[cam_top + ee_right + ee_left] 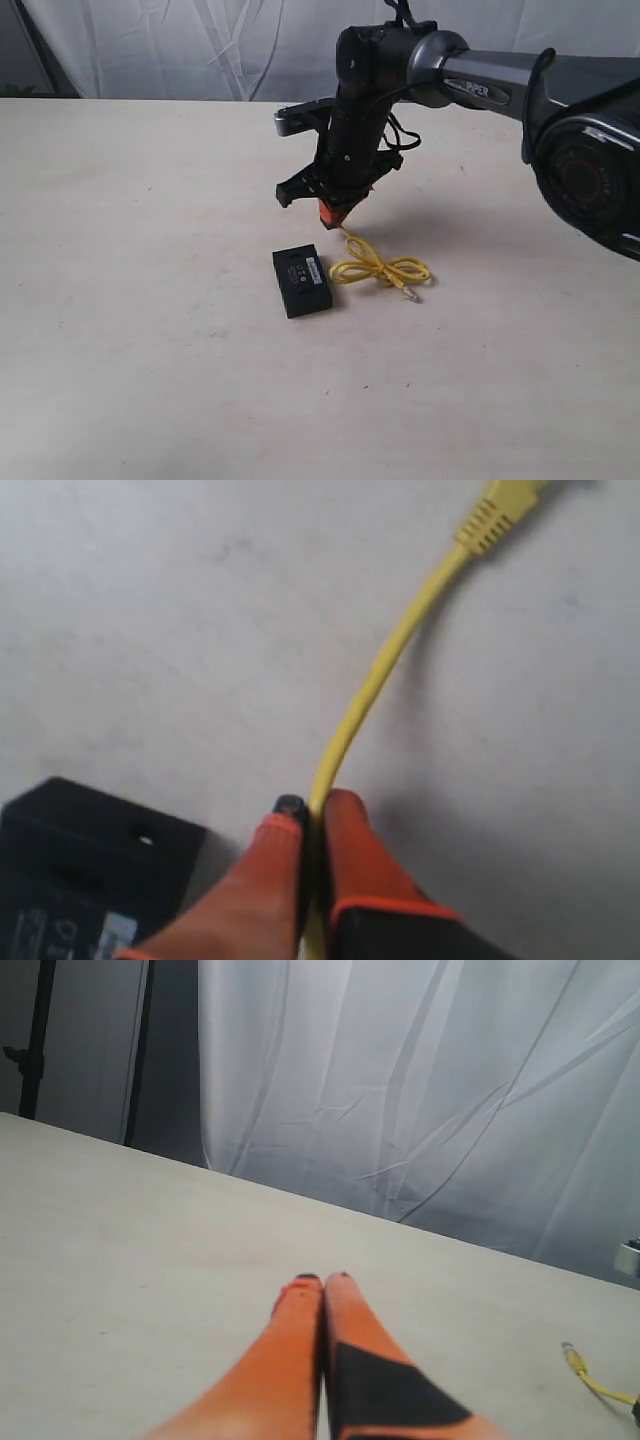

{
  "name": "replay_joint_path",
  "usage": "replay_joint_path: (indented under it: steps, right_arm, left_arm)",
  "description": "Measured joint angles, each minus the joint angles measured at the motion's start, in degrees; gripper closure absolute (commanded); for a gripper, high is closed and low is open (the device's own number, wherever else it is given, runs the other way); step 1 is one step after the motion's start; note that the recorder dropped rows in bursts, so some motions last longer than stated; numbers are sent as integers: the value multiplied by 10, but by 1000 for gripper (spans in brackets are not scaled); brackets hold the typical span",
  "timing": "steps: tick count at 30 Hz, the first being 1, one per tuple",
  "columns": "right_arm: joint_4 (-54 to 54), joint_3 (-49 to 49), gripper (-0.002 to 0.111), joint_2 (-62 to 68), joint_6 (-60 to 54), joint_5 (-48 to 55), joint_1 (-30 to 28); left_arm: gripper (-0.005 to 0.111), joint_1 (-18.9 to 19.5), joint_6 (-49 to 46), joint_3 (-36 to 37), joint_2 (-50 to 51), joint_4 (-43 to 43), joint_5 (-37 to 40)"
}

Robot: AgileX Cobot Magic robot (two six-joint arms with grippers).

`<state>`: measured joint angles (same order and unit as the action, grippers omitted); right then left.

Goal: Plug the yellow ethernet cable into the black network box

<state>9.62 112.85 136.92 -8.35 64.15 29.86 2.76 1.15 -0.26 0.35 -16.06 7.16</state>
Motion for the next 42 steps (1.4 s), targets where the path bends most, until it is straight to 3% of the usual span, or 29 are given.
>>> replay_joint_path:
  steps: [3,15,24,32,35,40,42]
  right_arm:
    - [-28,-36,109,-48,-20,-3,0]
    - [-38,-364,109,-295,-219,-84,-16]
    - [8,-492,109,-340,-379,-112,-16]
    - [19,-573,109,-340,-404,-205,-16]
    - [19,-583,96,-340,-405,-209,-16]
    - [16,-587,53,-340,-405,-207,-16]
    - [16,-587,42,-340,-405,-202,-16]
  left_arm:
    - [106,0,0,0,0,3,5]
    - [106,0,0,0,0,4,20]
    - [106,0,0,0,0,4,25]
    - [106,0,-1,0,0,4,30]
    - [106,0,-1,0,0,4,30]
    - [106,0,-1,0,0,4,30]
    - [106,0,-1,0,0,4,30]
